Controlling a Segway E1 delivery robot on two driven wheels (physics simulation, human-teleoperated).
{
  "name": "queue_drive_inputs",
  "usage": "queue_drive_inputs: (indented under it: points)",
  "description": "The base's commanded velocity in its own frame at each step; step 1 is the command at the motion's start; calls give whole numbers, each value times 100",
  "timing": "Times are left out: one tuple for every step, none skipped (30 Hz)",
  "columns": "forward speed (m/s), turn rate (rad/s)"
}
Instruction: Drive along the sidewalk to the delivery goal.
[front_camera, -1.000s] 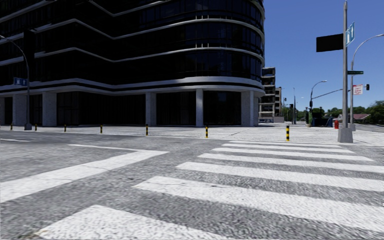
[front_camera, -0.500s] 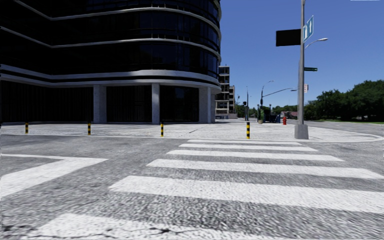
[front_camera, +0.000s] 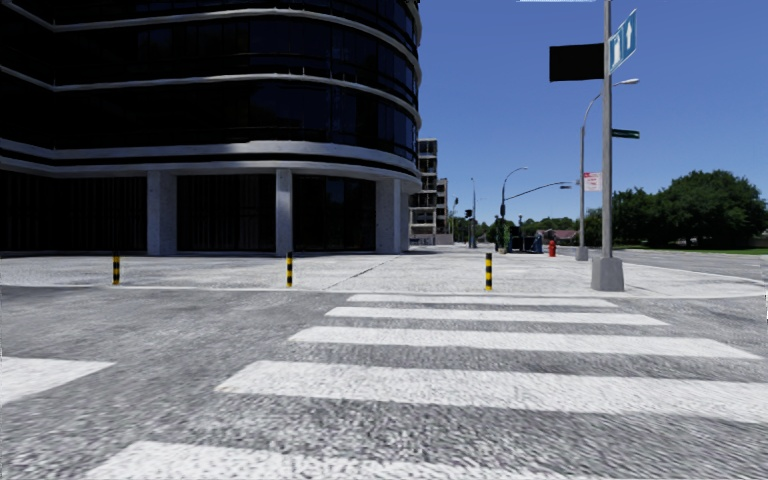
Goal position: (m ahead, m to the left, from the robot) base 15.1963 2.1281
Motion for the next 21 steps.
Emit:
queue_drive_inputs:
  points:
    - [200,-58]
    - [200,-63]
    - [200,-64]
    - [200,-64]
    - [200,-64]
    - [200,-17]
    - [200,0]
    - [200,0]
    - [200,0]
    - [200,0]
    - [200,0]
    - [200,0]
    - [200,0]
    - [200,0]
    - [200,0]
    - [200,0]
    - [200,0]
    - [200,0]
    - [200,0]
    - [200,0]
    - [200,0]
